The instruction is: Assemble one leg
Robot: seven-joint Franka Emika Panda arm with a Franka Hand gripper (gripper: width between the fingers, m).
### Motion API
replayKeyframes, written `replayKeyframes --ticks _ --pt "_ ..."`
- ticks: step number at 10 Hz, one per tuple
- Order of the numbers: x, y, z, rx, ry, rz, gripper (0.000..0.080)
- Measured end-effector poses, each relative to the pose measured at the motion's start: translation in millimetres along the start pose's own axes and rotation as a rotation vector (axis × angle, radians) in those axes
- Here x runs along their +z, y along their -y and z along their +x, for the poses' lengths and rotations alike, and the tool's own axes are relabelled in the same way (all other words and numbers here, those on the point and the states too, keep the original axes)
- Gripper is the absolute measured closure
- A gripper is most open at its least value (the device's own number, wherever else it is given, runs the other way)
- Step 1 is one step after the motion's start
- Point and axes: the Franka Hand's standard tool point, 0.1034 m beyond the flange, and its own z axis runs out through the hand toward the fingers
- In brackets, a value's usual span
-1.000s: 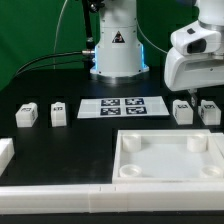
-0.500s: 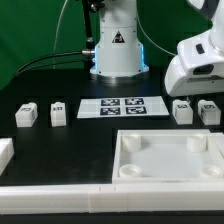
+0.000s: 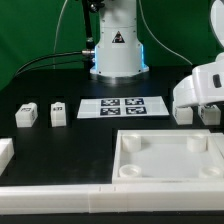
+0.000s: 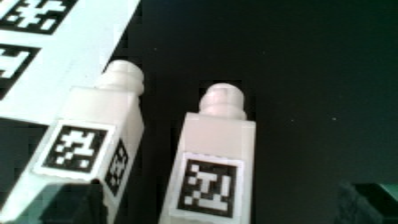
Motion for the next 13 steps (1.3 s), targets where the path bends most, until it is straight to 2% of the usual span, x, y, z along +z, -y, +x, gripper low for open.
replayKeyframes --ticks 4,10,13 --pt "7.5 3.7 6.1 -0.005 0.001 -0.001 0.0150" --pt "18.4 4.3 20.5 -0.006 -0.016 0.010 0.0150" --pt "21.4 -0.2 23.2 -0.002 -0.024 0.017 0.0150"
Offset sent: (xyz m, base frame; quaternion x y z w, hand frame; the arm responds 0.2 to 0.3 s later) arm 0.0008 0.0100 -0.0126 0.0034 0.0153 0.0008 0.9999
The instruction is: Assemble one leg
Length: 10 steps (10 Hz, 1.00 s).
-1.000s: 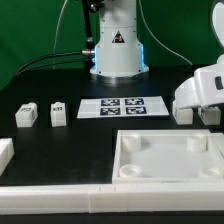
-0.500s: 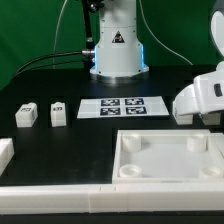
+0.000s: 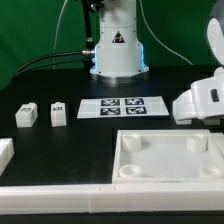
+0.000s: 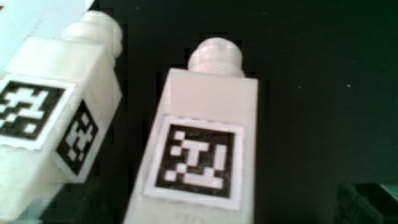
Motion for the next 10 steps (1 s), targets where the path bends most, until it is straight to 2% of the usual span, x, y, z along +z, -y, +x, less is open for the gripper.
replayKeyframes --ticks 3,5,6,7,10 --pt "2.0 -4.8 1.4 0.007 -0.004 0.005 0.0150" --pt "2.1 -4.7 1.4 0.007 -0.004 0.004 0.0407" --pt "2.1 -4.5 1.4 0.007 -0.004 0.004 0.0407" --pt "2.2 -4.2 1.3 0.007 -0.004 0.003 0.0508" --pt "2.4 -3.3 1.2 0.005 -0.004 0.002 0.0508"
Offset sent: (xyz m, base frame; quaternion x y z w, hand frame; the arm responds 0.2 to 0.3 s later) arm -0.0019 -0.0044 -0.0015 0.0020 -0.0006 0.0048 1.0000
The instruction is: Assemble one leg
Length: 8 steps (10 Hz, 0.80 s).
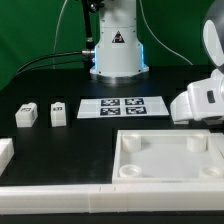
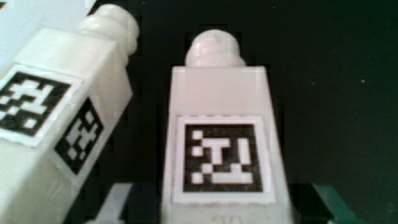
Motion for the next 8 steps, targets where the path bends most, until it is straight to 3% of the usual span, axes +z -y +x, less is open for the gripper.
replayKeyframes --ticks 3,5,8 --pt "-4.4 -0.3 -5.3 0.007 0.007 -0.004 0.0507" --pt "-20.3 -6.5 -19.7 0.019 0.004 -0.008 0.0507" --pt "-47.9 -27.3 -44.7 0.036 0.000 -0.010 0.0507"
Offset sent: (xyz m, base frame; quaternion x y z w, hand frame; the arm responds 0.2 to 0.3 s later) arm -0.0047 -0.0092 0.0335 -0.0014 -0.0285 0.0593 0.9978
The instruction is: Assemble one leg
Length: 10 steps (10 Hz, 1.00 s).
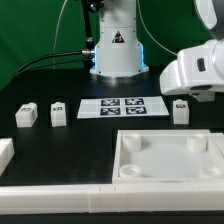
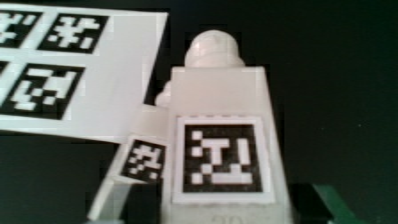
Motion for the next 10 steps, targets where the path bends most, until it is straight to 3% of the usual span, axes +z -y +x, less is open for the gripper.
replayKeyframes --ticks 1,3,4,6,7,10 --pt "-11.1 -3.5 -2.3 -0.023 -0.028 0.003 0.0506" --pt "-10.0 0.6 7.5 -0.024 -0.086 0.008 0.0506" --pt "-17.5 1.6 13.4 -0.021 -0.226 0.017 0.0506" --pt "-25.2 -5.8 14.1 -0.048 -0.381 0.019 0.0506" --pt "-37.7 -8.9 20.4 -0.048 -0.495 0.023 0.0506" --pt "-65.0 -23.9 14.7 -0.053 -0.801 0.023 0.0506"
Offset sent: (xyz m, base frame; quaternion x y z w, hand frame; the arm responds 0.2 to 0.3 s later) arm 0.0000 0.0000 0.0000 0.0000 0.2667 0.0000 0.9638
